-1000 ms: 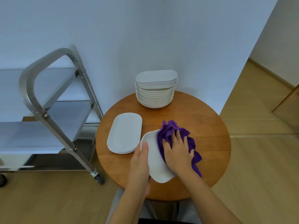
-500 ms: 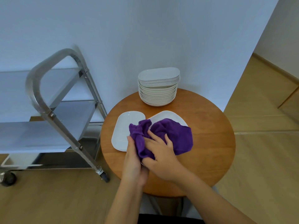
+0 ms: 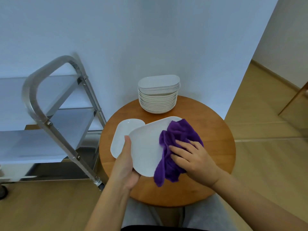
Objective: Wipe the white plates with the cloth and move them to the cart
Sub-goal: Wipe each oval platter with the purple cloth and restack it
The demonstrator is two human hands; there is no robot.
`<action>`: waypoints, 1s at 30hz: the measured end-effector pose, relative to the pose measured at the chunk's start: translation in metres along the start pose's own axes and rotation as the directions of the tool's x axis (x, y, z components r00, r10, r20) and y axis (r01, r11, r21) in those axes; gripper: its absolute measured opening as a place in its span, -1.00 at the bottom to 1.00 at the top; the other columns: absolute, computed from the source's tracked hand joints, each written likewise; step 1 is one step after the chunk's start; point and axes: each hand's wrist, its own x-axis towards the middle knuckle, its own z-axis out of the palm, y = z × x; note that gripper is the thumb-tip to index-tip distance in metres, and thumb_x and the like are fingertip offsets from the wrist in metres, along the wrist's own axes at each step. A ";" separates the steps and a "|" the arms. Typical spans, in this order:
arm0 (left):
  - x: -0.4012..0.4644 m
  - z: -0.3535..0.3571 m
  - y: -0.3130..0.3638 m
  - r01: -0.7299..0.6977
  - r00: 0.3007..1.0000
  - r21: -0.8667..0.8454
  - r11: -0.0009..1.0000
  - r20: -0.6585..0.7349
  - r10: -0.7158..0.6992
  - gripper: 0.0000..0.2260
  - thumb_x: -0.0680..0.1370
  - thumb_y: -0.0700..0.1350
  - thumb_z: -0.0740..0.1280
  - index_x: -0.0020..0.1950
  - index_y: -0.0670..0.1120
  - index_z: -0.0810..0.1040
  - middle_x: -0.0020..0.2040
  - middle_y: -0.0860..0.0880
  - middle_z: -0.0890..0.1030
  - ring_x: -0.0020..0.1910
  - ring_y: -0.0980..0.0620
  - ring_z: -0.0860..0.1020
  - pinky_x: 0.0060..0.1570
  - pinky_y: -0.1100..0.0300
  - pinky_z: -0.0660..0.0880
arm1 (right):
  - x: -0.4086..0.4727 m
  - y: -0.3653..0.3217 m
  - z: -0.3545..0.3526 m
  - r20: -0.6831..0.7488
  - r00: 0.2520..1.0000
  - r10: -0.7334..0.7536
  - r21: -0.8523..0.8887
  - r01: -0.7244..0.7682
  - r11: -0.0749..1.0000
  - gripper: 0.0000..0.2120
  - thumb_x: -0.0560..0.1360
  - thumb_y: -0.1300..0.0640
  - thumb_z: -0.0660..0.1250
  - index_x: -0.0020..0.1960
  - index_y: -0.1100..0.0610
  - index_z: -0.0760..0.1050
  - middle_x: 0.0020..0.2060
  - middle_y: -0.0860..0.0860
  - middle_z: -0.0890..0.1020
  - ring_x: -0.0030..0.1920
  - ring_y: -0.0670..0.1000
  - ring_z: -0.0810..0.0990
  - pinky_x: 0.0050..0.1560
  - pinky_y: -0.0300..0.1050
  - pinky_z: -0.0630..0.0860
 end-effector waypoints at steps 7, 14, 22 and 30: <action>-0.006 0.027 -0.024 -0.140 0.942 0.009 0.990 -0.306 0.136 -0.63 0.57 0.05 0.25 0.37 0.04 0.35 0.12 -0.08 0.59 0.01 -0.09 0.61 -0.18 0.08 0.61 | 0.026 -0.029 0.011 -0.200 0.940 0.276 -0.059 -0.293 0.954 -0.91 0.34 0.14 0.51 -0.20 0.14 0.63 -0.23 0.04 0.70 -0.18 0.07 0.69 -0.17 -0.06 0.59; -0.004 0.022 -0.032 -0.165 0.892 0.165 0.972 -0.397 0.219 -0.70 0.65 -0.03 0.12 0.36 -0.04 0.32 0.08 -0.14 0.56 0.00 -0.07 0.58 -0.20 0.18 0.55 | 0.020 -0.038 0.014 -0.137 0.963 0.230 -0.075 -0.242 0.967 -0.77 0.27 0.09 0.57 -0.12 0.11 0.65 -0.12 0.03 0.71 -0.06 0.07 0.69 -0.03 -0.03 0.58; -0.004 -0.013 -0.003 -0.167 0.926 0.409 0.897 -0.246 0.285 -0.84 0.64 -0.07 0.14 0.20 -0.02 0.37 -0.02 -0.05 0.63 -0.11 -0.06 0.66 -0.25 0.10 0.61 | -0.013 -0.006 0.005 -0.200 0.979 0.036 -0.132 -0.063 0.989 -0.85 0.47 0.07 0.33 -0.13 0.12 0.63 -0.10 0.04 0.70 0.01 0.10 0.67 0.12 0.05 0.49; 0.002 0.021 -0.025 -0.125 0.943 0.459 0.879 -0.220 0.249 -0.61 0.62 -0.08 0.16 0.45 -0.05 0.20 0.11 -0.07 0.54 -0.11 0.00 0.57 -0.21 0.17 0.59 | 0.018 -0.036 0.003 -0.213 0.961 0.177 -0.018 -0.185 0.982 -0.93 0.40 0.15 0.39 -0.26 0.10 0.58 -0.31 -0.01 0.65 -0.23 0.02 0.64 -0.11 -0.09 0.53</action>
